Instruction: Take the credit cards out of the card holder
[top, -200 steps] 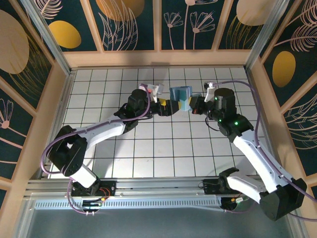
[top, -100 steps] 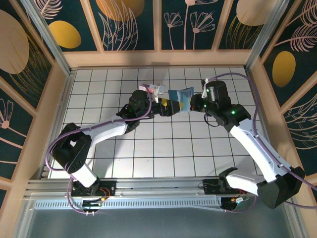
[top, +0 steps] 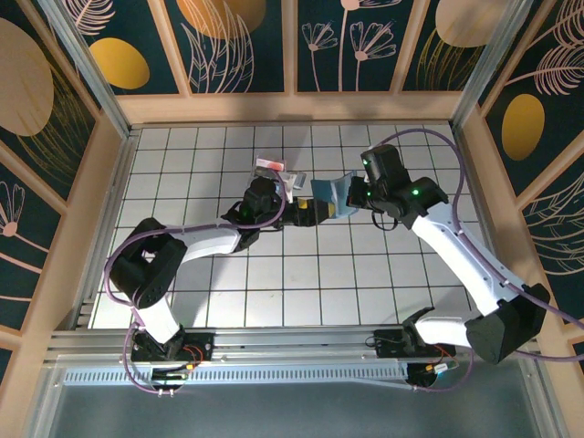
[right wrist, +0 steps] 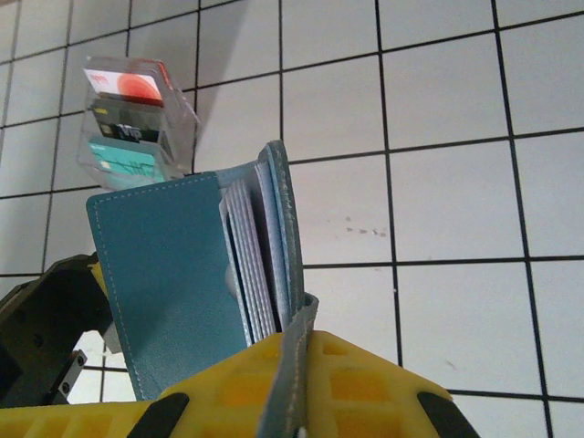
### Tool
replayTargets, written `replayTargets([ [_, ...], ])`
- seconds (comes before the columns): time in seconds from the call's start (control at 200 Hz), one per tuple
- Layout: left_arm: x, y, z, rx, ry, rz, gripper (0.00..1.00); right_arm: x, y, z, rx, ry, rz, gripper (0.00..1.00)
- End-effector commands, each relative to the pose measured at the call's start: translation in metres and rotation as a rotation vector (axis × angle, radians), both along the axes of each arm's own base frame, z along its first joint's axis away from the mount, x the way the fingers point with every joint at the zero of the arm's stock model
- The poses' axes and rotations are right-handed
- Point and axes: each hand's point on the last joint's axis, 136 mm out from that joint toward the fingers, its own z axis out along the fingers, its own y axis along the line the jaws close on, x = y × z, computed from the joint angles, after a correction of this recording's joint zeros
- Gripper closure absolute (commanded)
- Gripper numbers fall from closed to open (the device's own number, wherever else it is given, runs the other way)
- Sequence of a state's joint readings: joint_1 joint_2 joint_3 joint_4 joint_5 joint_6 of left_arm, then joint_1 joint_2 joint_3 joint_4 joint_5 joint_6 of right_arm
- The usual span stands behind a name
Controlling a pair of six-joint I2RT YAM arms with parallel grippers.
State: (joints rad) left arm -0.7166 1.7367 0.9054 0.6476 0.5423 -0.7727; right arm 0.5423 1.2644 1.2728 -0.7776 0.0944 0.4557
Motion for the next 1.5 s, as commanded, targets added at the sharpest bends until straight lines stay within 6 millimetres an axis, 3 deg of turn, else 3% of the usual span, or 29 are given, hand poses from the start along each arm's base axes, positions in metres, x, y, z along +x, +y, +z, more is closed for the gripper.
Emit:
replayTargets([
  [0.0, -0.004, -0.005, 0.001, -0.022, -0.022, -0.03, 0.08, 0.002, -0.001, 0.01, -0.037, -0.008, -0.023, 1.0],
  [0.235, -0.003, -0.01, -0.01, -0.021, -0.004, -0.048, 0.24, 0.015, 0.017, -0.002, -0.054, 0.015, 0.015, 1.0],
  [0.375, -0.004, -0.007, -0.016, 0.014, -0.006, -0.043, 0.22, 0.018, 0.009, -0.005, -0.142, 0.019, -0.021, 1.0],
  [0.616, -0.003, -0.011, -0.016, 0.005, -0.003, -0.053, 0.21, 0.014, 0.011, -0.001, -0.126, 0.013, -0.012, 1.0],
  [0.736, -0.003, -0.011, -0.011, -0.002, -0.011, -0.057, 0.18, 0.012, 0.012, -0.001, -0.119, 0.01, -0.003, 1.0],
  [0.936, -0.005, -0.011, 0.0, -0.031, -0.018, -0.064, 0.02, 0.011, 0.011, -0.003, -0.114, 0.001, 0.004, 1.0],
  [1.251, -0.009, -0.011, 0.018, -0.078, -0.033, -0.072, 0.02, 0.011, 0.013, 0.004, -0.024, -0.033, 0.031, 1.0],
  [1.446, -0.009, -0.013, 0.024, -0.093, -0.04, -0.082, 0.27, 0.004, 0.031, 0.016, 0.122, -0.086, 0.119, 1.0],
  [1.491, -0.009, -0.014, 0.024, -0.096, -0.04, -0.086, 0.32, 0.007, 0.025, 0.019, 0.162, -0.103, 0.11, 0.98],
])
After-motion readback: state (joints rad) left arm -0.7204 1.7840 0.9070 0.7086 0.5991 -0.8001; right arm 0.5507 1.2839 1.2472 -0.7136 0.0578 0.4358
